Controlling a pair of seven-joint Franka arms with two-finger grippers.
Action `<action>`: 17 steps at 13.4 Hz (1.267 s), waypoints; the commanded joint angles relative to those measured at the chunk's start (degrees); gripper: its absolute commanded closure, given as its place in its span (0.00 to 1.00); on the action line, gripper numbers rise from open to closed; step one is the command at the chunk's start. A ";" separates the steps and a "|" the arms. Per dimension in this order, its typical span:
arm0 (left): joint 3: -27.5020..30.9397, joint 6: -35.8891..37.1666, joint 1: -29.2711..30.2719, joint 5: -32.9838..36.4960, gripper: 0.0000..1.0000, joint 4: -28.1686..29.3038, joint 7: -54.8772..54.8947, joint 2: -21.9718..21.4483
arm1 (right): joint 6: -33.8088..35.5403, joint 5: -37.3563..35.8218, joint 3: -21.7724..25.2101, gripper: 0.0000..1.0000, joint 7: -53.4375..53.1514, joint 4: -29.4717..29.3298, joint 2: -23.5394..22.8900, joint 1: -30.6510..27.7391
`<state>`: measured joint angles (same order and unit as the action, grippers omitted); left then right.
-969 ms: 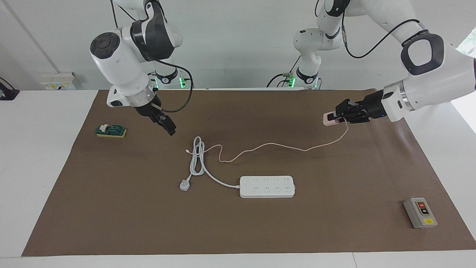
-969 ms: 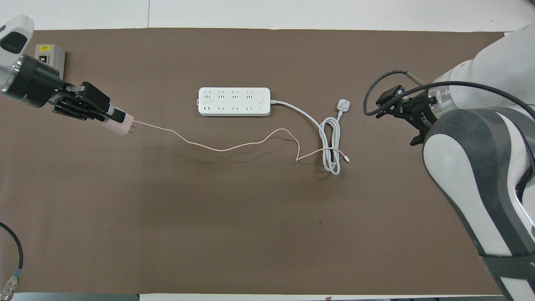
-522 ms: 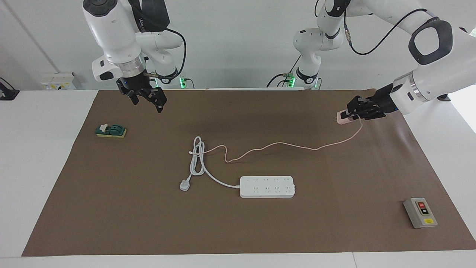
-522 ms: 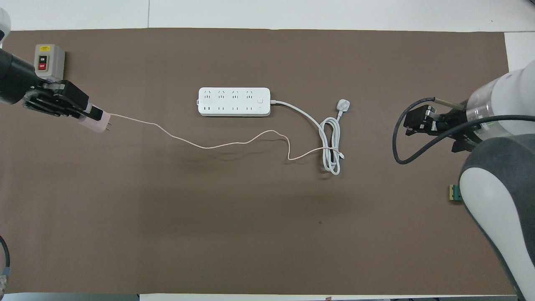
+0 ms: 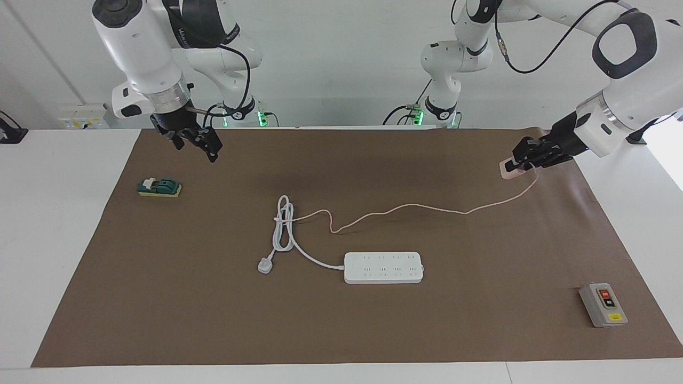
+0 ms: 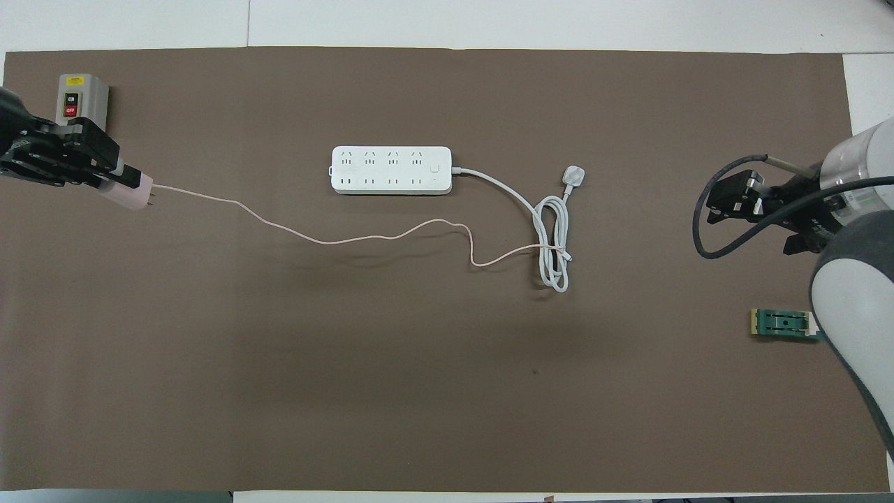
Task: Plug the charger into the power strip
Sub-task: 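Pull the charger back with the left gripper while the right gripper retracts, then carry the pink charger with the left gripper to the power strip socket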
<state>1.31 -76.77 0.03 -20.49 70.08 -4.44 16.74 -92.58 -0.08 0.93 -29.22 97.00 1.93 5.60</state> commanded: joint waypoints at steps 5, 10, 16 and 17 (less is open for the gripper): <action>-0.44 3.56 -1.35 2.74 1.00 -0.64 -9.53 -3.12 | 7.15 1.66 4.25 0.00 19.37 -4.54 -1.14 -1.12; -0.35 -1.01 -5.90 13.25 1.00 -0.64 -14.42 -3.03 | 6.62 3.51 6.53 0.00 26.37 -7.35 -3.35 -2.52; -0.52 -10.66 -12.77 16.00 1.00 -0.38 -43.99 -0.32 | 4.79 0.53 8.39 0.00 30.45 -7.18 -3.07 -3.14; -0.52 -12.77 -13.65 16.09 1.00 -0.38 -50.60 1.17 | 4.95 0.08 8.04 0.00 30.45 -7.09 -3.34 -3.14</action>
<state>0.31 -85.93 -11.65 -5.93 70.01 -44.60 15.50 -87.24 1.18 9.99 0.34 90.55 -0.69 2.77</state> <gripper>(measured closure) 0.687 0.000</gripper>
